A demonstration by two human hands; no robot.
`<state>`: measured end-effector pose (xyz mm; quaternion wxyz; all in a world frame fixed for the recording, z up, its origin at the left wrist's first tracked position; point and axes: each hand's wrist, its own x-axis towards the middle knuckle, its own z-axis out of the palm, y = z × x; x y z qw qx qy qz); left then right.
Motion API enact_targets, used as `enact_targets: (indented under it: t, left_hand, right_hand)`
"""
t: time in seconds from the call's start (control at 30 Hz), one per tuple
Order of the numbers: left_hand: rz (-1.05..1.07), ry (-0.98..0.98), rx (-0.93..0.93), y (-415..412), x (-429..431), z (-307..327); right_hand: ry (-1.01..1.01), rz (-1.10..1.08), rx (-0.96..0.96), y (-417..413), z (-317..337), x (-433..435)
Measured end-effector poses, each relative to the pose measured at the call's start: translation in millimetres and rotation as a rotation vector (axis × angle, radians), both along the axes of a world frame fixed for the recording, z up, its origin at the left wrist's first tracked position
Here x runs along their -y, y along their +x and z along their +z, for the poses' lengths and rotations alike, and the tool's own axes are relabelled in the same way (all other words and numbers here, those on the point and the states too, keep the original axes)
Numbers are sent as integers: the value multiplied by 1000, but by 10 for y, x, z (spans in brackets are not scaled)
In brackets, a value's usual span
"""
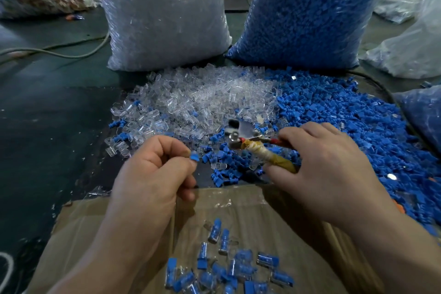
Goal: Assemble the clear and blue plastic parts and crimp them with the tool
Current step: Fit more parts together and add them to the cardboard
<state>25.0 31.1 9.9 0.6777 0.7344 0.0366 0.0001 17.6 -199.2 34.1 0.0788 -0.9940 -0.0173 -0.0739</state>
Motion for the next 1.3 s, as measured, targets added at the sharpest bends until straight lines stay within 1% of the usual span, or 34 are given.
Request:
enact_targets:
  t: [0.1,0.17,0.27,0.33,0.4,0.47,0.53,0.57,0.67,0.73,0.8,0.9,1.0,1.03,1.1,1.17,1.2,1.23,1.3]
  left_hand:
    - [-113,-8,-76,-60,80,-6]
    - [-124,19,-97,-74,106,-11]
    - [-95,56,-106,-72,118,11]
    - [-94,73,-98,-77,128,26]
    - [-100,115,-83,-81,152,0]
    - [-93,151,-68,-95,181,-45]
    - [-87,211,-11,-114,194,-92]
    - [-83,255,33,-123,194,-108]
    - [-88,325,138,-148,180,-98]
    - [-134,326,173,-165,170,-80]
    - [-176,291,169,-161,165,-62]
    - [-192,165,91,-128,111,1]
    - [-280,228,3,-99,51,60]
    - [-304,227,-16,-100,44,76]
    - [-332,163,-34,-101,48,85]
    - [-356,104,-3,-119,65,101]
    - [-366,125,66,-128,66,100]
    - [-374,186,168,-137,68,99]
    - [-389,334,348,-161,67,130]
  right_hand:
    - [-84,-78,-12,80,-37,45]
    - [-103,-78,-38,119,-38,42]
    - [-82,-83,-103,137,-28,63]
    - [-32,-61,-54,109,-9,50]
    - [53,21,84,28,22,-41]
    - [123,179,186,-74,37,-222]
    - [118,324,194,-127,-1,-364]
    - [100,359,182,-136,-20,-394]
    - [104,353,151,-127,-24,-373]
    - [116,329,147,-134,-13,-368]
    - [137,344,159,-135,-11,-374]
    - [174,408,222,-149,-7,-371]
    - [191,467,281,-168,16,-413]
    - [190,480,293,-177,30,-436]
    - [204,501,286,-188,39,-456]
    - [303,440,192,-212,70,-475]
    - [425,365,88,-227,79,-493]
    - [631,282,-72,-244,102,-509]
    - [1152,132,-425,-254,136,-519]
